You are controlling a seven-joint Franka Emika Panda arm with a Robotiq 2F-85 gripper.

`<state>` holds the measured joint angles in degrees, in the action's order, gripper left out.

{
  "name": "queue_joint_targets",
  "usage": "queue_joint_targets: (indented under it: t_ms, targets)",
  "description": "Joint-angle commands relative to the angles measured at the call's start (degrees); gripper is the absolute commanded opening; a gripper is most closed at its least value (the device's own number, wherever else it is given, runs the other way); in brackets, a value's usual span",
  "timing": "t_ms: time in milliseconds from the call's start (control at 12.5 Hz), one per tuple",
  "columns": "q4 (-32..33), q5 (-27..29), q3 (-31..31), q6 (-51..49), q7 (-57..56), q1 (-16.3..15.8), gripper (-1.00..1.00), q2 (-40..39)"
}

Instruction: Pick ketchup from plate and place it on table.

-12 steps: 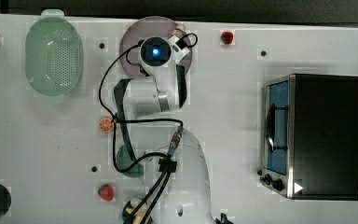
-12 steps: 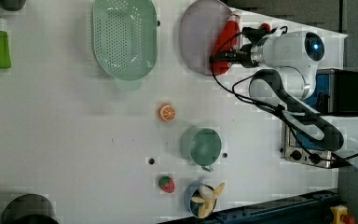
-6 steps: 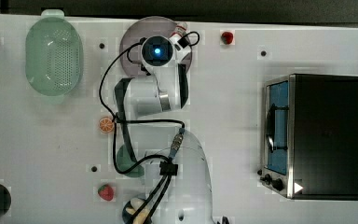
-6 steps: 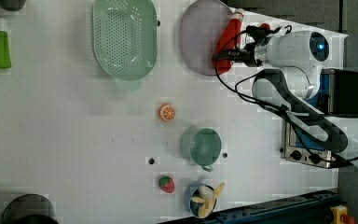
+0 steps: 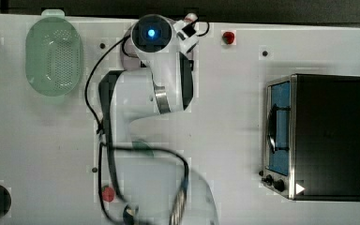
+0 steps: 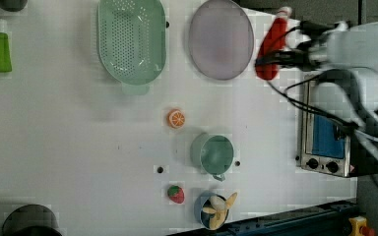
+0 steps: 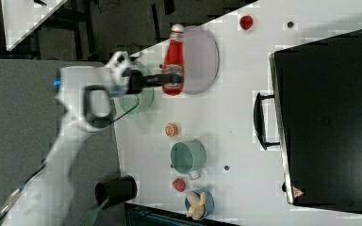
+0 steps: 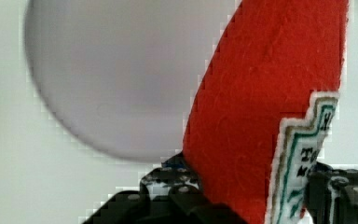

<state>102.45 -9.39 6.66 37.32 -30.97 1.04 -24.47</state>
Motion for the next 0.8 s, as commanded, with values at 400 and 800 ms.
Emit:
queue_joint_targets:
  t_ms: [400,800]
  targets:
    - [6.1,9.4,-3.8,-17.6,1.4,5.4,0.21,18.7]
    - [20.1,9.4,-5.8,-11.5,2.9,5.9,0.21,25.6]
